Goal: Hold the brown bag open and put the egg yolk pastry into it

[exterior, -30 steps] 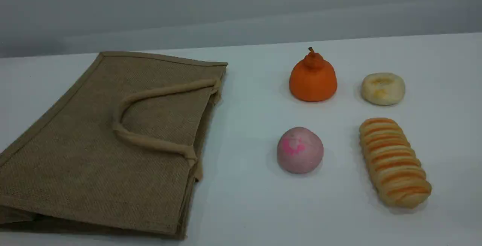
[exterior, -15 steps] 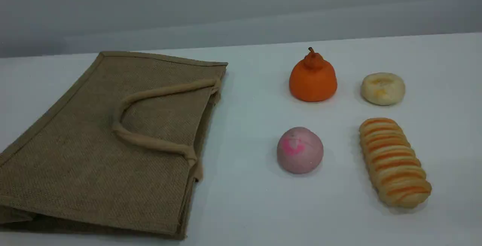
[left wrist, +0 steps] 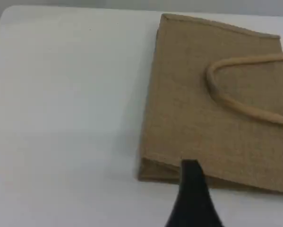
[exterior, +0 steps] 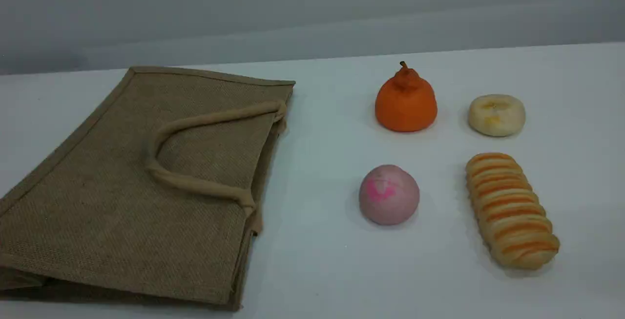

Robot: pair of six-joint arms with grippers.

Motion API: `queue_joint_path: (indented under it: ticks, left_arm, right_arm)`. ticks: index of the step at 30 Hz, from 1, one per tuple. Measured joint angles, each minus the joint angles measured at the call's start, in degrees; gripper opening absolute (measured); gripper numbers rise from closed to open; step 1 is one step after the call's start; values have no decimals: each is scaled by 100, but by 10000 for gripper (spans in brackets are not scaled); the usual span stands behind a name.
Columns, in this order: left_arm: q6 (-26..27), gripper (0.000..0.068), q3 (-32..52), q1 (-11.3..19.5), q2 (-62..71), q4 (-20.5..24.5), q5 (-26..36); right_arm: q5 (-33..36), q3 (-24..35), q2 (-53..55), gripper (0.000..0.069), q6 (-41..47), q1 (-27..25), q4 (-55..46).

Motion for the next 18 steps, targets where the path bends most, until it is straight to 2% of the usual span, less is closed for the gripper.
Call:
queue_joint_path:
  ticks: [16,18]
  left_arm:
    - [7,440,-31,0,2,10,0]
    - [16,440,-137,0,87,44,-207]
  right_arm:
    - [-13,-4,0,458,-65,0,14]
    - [-81,-52,0,458,-250,0,154]
